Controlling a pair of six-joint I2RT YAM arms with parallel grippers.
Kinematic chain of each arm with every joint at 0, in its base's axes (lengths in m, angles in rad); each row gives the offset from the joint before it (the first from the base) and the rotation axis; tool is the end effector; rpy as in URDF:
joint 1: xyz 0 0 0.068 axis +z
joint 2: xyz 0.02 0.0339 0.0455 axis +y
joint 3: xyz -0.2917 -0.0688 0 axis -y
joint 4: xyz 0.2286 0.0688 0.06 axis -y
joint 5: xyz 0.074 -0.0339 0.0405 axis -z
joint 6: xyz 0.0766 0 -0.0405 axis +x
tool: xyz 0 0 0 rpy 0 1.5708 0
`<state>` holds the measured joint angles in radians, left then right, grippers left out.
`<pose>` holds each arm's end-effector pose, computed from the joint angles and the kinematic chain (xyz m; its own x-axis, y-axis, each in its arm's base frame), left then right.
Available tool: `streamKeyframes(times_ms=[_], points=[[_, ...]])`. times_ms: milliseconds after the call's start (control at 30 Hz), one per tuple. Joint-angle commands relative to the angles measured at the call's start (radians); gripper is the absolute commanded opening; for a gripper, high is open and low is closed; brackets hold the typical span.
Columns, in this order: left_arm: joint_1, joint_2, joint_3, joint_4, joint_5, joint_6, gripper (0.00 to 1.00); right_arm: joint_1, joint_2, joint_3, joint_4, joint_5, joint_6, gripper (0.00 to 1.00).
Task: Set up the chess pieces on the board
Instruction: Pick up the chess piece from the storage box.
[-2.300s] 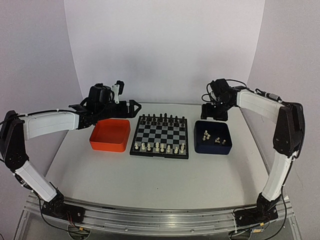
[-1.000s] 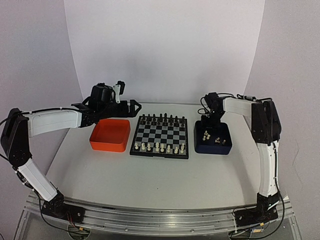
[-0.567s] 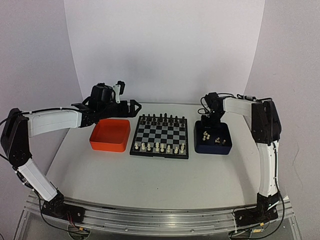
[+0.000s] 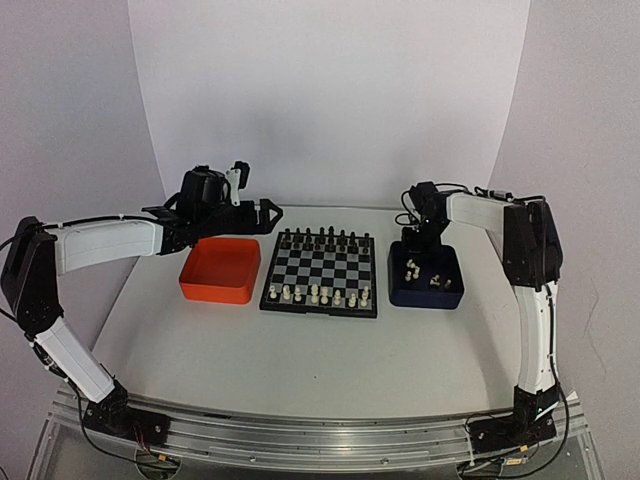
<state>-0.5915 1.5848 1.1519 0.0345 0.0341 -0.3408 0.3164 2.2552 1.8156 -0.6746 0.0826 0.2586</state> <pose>0.3269 -0.2227 0.3053 -0.4985 -0.0676 -0.8643 0.4422 0.8377 -0.3205 0.4801 0.1505 0.1616 -0.8951 -0.0249 -0.4452 -0.0482 0.9980 0.0412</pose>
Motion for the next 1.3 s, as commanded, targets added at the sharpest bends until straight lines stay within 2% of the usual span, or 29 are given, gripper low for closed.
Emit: streamKeyframes(times_ms=[0, 333, 533, 700, 867, 1067, 1267], points=[[0.007, -0.04, 0.009, 0.024, 0.007, 0.003, 1.0, -0.002, -0.073, 0.012, -0.004, 0.013, -0.005, 0.0], [0.007, -0.037, 0.011, 0.036, 0.024, 0.01, 1.0, -0.002, -0.182, -0.051, 0.014, 0.037, 0.14, 0.0], [0.007, -0.028, 0.009, 0.071, 0.058, 0.006, 1.0, 0.001, -0.338, -0.175, 0.052, 0.105, 0.439, 0.0], [-0.007, 0.038, 0.044, 0.175, 0.17, -0.01, 1.0, 0.047, -0.454, -0.324, 0.233, 0.132, 0.679, 0.0], [-0.08, 0.175, 0.152, 0.212, 0.272, -0.013, 0.98, 0.15, -0.48, -0.337, 0.341, 0.173, 0.743, 0.0], [-0.107, 0.286, 0.212, 0.313, 0.543, -0.067, 0.93, 0.229, -0.484, -0.397, 0.63, 0.031, 0.797, 0.0], [-0.119, 0.316, 0.184, 0.409, 0.608, -0.066, 0.91, 0.258, -0.476, -0.391, 0.756, -0.147, 0.856, 0.0]])
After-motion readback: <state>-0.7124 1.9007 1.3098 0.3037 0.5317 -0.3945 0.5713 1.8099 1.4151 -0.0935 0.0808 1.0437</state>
